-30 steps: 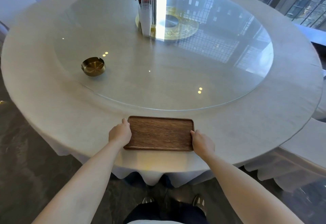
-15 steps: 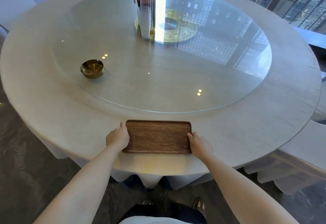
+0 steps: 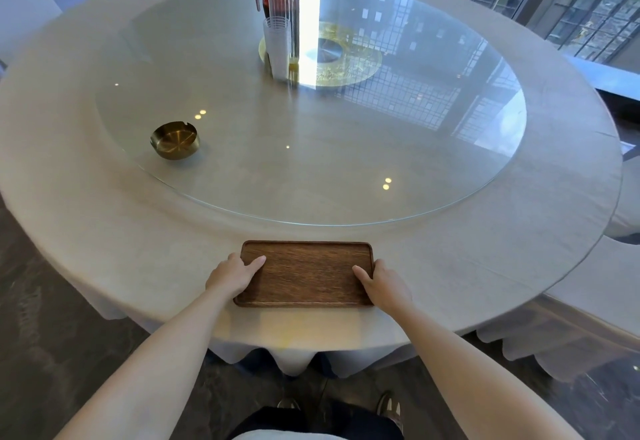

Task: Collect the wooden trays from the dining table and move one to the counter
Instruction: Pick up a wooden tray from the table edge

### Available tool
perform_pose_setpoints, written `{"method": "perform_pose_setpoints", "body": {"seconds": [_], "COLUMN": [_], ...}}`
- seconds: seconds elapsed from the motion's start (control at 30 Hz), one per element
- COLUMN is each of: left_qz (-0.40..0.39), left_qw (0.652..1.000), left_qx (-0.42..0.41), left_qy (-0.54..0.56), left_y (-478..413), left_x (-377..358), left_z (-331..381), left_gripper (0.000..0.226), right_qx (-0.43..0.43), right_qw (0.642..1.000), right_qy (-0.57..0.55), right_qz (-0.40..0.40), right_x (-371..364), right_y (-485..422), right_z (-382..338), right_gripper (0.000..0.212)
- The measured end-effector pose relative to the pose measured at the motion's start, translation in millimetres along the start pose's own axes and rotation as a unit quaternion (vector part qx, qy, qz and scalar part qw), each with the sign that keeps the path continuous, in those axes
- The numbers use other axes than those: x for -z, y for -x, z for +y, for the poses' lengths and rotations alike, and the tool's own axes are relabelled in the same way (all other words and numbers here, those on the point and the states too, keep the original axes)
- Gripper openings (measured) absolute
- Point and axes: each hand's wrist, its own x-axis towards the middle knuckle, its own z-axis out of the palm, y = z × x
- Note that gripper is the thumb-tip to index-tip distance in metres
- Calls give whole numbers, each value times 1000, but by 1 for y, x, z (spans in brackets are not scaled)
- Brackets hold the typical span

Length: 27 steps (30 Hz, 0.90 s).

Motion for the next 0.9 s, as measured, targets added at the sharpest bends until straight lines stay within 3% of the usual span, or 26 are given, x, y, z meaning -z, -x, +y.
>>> {"method": "perform_pose_setpoints", "body": {"seconds": [0.53,0.9], "left_qz": [26,48], "left_qw": [999,989], "left_qx": [-16,-137], "left_qy": [44,29], "left_y": [2,41], "left_x": [-5,-24], "left_z": [23,151], "left_gripper": [70,67], "right_qx": [-11,-33], "right_qw": [988,925], "right_qy": [-155,-348], "right_qz": [21,150], "right_x": [-2,61], "right_y": [15,37], "right_z": [21,104], "right_gripper": [51,45]}}
